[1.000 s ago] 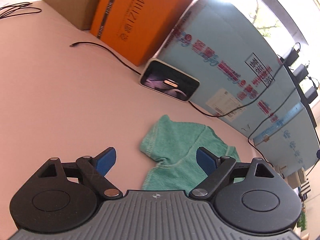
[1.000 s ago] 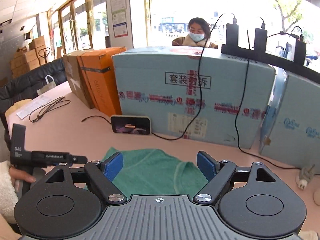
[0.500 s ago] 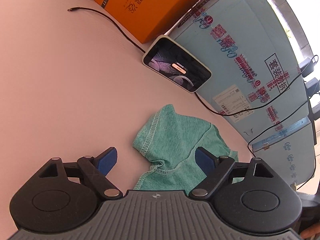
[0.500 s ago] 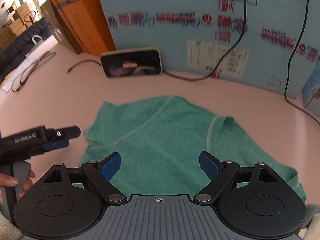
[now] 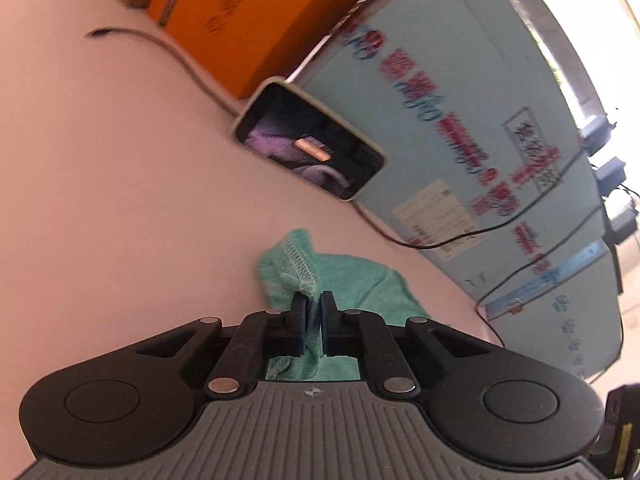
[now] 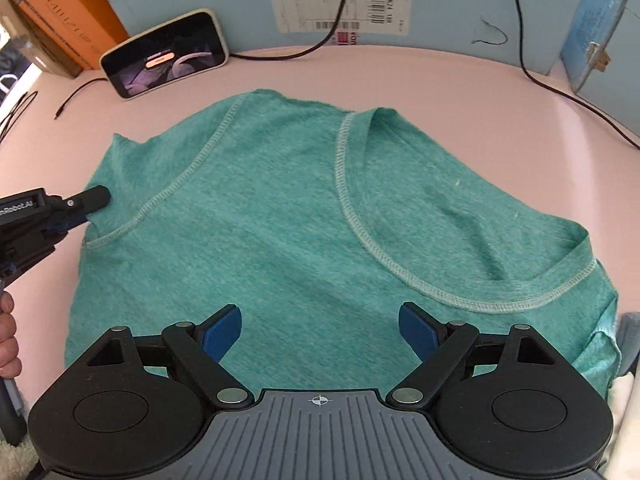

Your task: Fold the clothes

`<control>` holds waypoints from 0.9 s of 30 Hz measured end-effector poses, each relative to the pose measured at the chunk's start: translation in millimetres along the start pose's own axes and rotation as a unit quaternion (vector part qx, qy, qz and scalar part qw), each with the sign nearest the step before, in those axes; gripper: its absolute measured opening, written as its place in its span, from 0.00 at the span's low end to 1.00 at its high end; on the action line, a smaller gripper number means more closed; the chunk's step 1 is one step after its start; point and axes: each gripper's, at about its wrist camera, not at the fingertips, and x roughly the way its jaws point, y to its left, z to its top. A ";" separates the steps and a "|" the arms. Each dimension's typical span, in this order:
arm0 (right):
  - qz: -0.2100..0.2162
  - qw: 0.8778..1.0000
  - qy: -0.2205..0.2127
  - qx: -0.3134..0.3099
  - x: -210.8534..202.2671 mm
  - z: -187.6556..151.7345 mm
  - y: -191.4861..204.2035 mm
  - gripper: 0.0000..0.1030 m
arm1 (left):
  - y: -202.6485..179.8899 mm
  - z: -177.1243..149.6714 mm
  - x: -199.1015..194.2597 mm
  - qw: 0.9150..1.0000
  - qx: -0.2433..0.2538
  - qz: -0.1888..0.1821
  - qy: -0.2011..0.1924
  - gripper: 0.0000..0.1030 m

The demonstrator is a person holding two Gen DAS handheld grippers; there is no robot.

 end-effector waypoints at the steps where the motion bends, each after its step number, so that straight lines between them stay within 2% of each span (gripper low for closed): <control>1: -0.001 1.000 -0.004 0.007 -2.9 -0.4 -4.4 0.86 | -11.6 1.0 -1.3 0.999 0.038 -0.020 0.001 0.06; 3: -0.005 1.000 -0.012 0.022 -8.0 -0.9 -13.1 0.86 | -38.5 -2.4 0.8 0.990 0.128 -0.058 0.022 0.06; 5: -0.010 0.999 -0.020 0.042 -11.2 -0.3 -23.2 0.86 | -63.1 -15.6 13.7 0.972 0.199 -0.089 0.082 0.06; 7: -0.013 0.998 -0.029 0.059 -13.8 0.1 -32.2 0.86 | -83.1 -40.7 23.8 0.951 0.260 -0.099 0.137 0.07; 9: -0.020 0.996 -0.037 0.072 -18.0 0.5 -41.2 0.86 | -101.1 -66.6 29.9 0.925 0.319 -0.104 0.177 0.09; 10: -0.025 0.996 -0.043 0.077 -20.6 0.2 -44.7 0.86 | -106.8 -76.8 29.4 0.916 0.339 -0.107 0.186 0.12; 11: -0.030 0.995 -0.048 0.080 -23.2 0.1 -47.9 0.86 | -110.7 -84.0 28.6 0.909 0.351 -0.112 0.194 0.19; 12: -0.035 0.994 -0.054 0.084 -25.8 -0.2 -51.0 0.86 | -112.3 -87.5 27.7 0.907 0.351 -0.119 0.199 0.30; 14: -0.037 0.993 -0.064 0.087 -31.5 -0.9 -56.5 0.86 | -113.1 -90.1 26.3 0.905 0.353 -0.127 0.203 0.37; 16: -0.031 0.994 -0.073 0.080 -34.7 0.4 -57.2 0.86 | -110.8 -90.0 27.3 0.905 0.350 -0.125 0.207 0.38; 18: -0.015 0.995 -0.087 0.048 -37.5 4.9 -48.5 0.86 | -107.6 -89.9 28.9 0.906 0.344 -0.123 0.212 0.38; 21: 0.021 0.991 -0.115 -0.060 -43.4 13.4 -13.3 0.86 | -104.8 -91.8 28.3 0.908 0.336 -0.122 0.217 0.40; 25: 0.068 0.961 -0.146 -0.226 -43.0 17.8 51.8 0.83 | -105.6 -96.2 19.8 0.910 0.332 -0.122 0.216 0.46; 26: 0.077 0.951 -0.148 -0.261 -40.4 18.1 66.9 0.72 | -104.9 -97.4 17.7 0.911 0.330 -0.120 0.217 0.47; 27: 0.086 0.944 -0.140 -0.286 -33.9 18.1 78.5 0.56 | -103.9 -98.5 15.4 0.912 0.327 -0.117 0.217 0.48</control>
